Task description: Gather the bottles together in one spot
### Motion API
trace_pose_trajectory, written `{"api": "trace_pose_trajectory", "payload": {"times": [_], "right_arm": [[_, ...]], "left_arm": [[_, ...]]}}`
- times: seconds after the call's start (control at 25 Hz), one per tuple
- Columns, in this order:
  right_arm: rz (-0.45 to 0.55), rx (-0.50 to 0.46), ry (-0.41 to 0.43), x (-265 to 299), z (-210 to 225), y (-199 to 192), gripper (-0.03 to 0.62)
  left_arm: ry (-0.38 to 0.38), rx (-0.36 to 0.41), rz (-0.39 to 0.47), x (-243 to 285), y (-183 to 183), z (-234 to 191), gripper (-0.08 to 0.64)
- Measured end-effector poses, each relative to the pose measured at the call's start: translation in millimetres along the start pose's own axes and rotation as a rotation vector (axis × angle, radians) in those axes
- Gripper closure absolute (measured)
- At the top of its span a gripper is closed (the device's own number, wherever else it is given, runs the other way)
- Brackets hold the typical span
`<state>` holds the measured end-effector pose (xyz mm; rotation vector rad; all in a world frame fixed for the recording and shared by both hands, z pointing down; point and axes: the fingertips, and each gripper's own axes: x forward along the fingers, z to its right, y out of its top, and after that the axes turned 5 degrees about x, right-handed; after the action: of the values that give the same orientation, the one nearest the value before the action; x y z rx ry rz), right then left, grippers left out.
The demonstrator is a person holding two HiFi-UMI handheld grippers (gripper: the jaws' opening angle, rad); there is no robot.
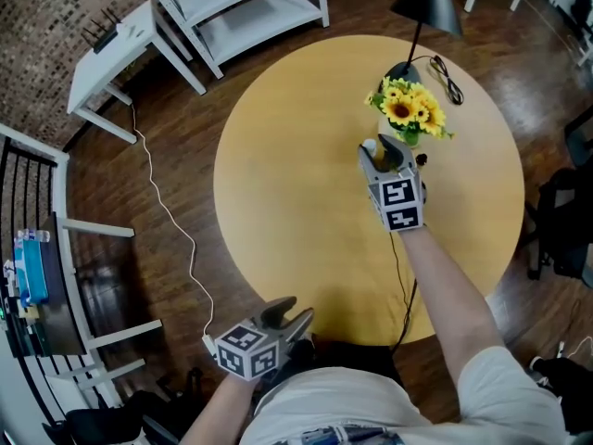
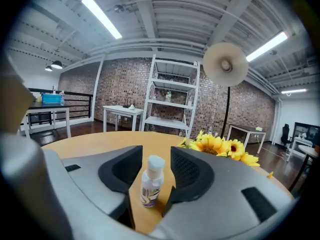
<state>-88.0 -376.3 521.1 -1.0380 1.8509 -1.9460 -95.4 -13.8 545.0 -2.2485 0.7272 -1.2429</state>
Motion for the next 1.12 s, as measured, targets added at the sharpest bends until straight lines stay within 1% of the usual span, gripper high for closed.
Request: {"api": "trace_pose_trajectory", "payload": {"times": [0.16, 0.32, 0.44, 0.56, 0.68, 0.72, 0.76, 0.88, 0.92, 1.04, 1.12], "right_arm": [[0.054, -0.045, 0.014, -32.6, -7.8, 20.9, 0.38], [0.059, -0.033, 0.013, -92.9, -21.2, 27.5, 0.374], [0.029, 0.012, 0.015, -156.5, -46.3, 18.0, 0.374], [-0.019, 0.085, 0.002, -226.6, -81.3, -3.0, 0.374], [-0.084, 0.167, -0.051, -299.0, -110.1, -32.6, 0.374], [-0.104, 0.191, -0.074, -322.3, -118.5, -42.5, 0.374], [-0.122, 0.218, -0.095, -344.3, -128.4, -51.4, 0.374], [-0.16, 0.308, -0.14, -402.7, -164.3, -70.8, 0.374], [-0.164, 0.327, -0.153, -419.4, -175.0, -74.6, 0.374], [-0.16, 0.353, -0.19, -458.5, -200.9, -82.7, 0.359], [-0.156, 0.357, -0.203, -473.9, -215.8, -83.7, 0.359]], "left_arm": [[-0.008, 0.024, 0.016, -1.0, 4.3, 2.2, 0.367], [-0.041, 0.083, 0.036, -5.3, 9.9, 13.4, 0.367], [-0.071, 0.152, 0.049, -14.1, 12.3, 26.0, 0.367], [-0.093, 0.222, 0.081, -31.8, 13.9, 37.4, 0.367], [-0.099, 0.305, 0.097, -49.8, 9.5, 46.7, 0.368], [-0.094, 0.32, 0.099, -56.5, 6.0, 48.3, 0.368], [-0.093, 0.319, 0.105, -65.0, 2.1, 49.3, 0.368], [-0.114, 0.257, 0.156, -97.5, -11.1, 51.7, 0.367], [-0.115, 0.25, 0.172, -108.1, -17.0, 52.1, 0.367], [-0.078, 0.283, 0.193, -137.6, -40.6, 47.7, 0.365], [-0.057, 0.299, 0.187, -154.4, -57.4, 42.4, 0.366]]}}
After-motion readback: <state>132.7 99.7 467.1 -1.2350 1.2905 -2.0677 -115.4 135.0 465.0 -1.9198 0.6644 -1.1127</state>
